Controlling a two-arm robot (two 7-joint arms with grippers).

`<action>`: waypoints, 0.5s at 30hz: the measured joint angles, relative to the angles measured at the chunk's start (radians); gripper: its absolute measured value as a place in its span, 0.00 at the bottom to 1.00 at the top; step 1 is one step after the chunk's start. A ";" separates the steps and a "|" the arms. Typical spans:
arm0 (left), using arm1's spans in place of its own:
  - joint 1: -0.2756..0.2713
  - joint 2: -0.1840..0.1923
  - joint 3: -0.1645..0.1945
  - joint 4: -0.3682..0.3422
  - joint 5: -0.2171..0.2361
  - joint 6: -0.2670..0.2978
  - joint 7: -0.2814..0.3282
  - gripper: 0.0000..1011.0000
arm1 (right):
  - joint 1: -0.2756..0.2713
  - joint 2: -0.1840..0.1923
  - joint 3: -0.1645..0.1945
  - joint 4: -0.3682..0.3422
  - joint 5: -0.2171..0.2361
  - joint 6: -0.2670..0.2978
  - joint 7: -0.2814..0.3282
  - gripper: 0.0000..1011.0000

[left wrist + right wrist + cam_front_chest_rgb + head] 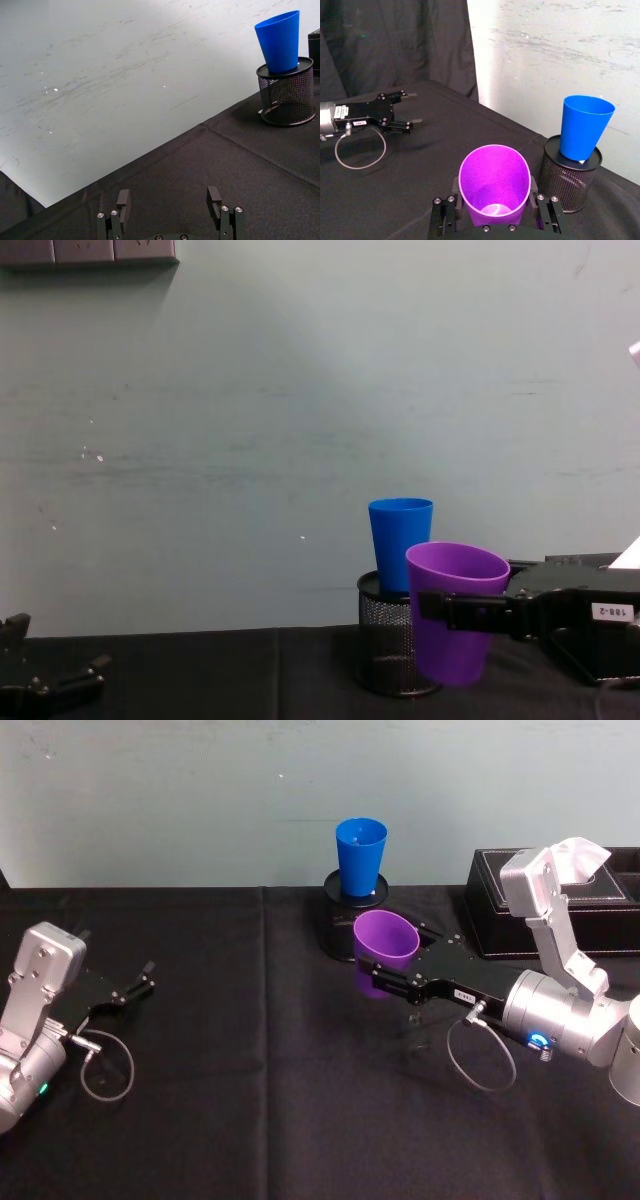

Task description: Pick up one cup with a gripper and tap it against the other cup.

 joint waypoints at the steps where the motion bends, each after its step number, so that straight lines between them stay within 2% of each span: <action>1: 0.000 0.000 0.000 0.000 0.000 0.000 0.000 0.99 | 0.000 0.000 0.000 0.000 0.000 0.000 0.000 0.72; 15: 0.000 0.000 0.000 0.000 0.000 0.000 0.000 0.99 | 0.000 0.000 0.000 0.000 0.000 0.000 0.000 0.72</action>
